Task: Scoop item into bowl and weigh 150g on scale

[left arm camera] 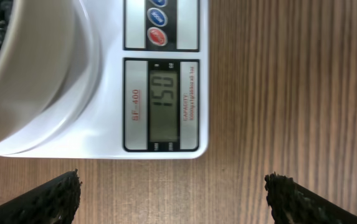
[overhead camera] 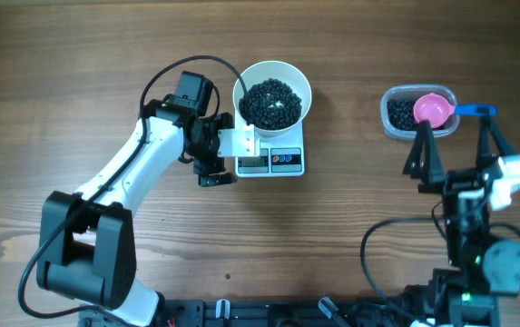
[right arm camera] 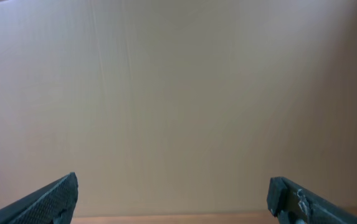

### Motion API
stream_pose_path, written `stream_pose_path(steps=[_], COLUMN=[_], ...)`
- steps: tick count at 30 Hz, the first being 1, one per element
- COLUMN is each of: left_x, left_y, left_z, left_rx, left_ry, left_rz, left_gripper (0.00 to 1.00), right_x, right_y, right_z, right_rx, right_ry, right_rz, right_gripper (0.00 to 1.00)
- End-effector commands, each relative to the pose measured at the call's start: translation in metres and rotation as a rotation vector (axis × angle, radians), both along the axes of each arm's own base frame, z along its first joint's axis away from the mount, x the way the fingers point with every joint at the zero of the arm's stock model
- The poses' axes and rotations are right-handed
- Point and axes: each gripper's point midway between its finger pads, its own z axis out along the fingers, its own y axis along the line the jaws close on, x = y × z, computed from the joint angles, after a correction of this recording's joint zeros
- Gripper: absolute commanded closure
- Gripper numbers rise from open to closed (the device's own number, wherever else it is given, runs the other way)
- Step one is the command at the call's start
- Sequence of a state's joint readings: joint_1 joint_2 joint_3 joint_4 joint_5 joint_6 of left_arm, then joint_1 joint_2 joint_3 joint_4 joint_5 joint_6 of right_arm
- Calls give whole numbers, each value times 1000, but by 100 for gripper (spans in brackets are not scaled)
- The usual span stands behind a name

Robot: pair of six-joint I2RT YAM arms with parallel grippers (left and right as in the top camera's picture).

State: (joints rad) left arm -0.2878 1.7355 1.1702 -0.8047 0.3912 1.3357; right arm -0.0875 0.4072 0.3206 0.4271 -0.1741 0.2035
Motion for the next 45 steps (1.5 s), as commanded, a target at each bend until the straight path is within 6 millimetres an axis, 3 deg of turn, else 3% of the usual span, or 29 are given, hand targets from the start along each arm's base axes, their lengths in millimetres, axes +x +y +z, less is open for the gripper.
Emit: stream_pose_path(steps=[1, 10, 18, 29, 31, 33, 45], left_x=[-4, -4, -4, -4, -4, -4, -4], left_y=[-1, -1, -1, -1, -1, -1, -1], left_z=[-4, -4, -4, -4, -4, -4, -4], left_rx=[-11, -11, -11, -11, -11, -12, -11], left_ry=[17, 18, 18, 17, 18, 18, 17], left_rz=[-18, -18, -18, -18, -18, -18, -18], left_gripper=[0, 0, 0, 0, 0, 0, 0], right_x=[-16, -54, -45, -20, -17, -17, -18], right_y=[-2, 2, 1, -1, -1, -2, 12], right_z=[-7, -14, -31, -106, -128, -171, -168], right_rx=[-18, -75, -71, -50, -41, -30, -42], right_ry=[-56, -205, -157, 165, 255, 432, 419], right_rz=[-26, -44, -46, -35, -32, -28, 27], right_gripper=[0, 0, 0, 0, 0, 0, 1])
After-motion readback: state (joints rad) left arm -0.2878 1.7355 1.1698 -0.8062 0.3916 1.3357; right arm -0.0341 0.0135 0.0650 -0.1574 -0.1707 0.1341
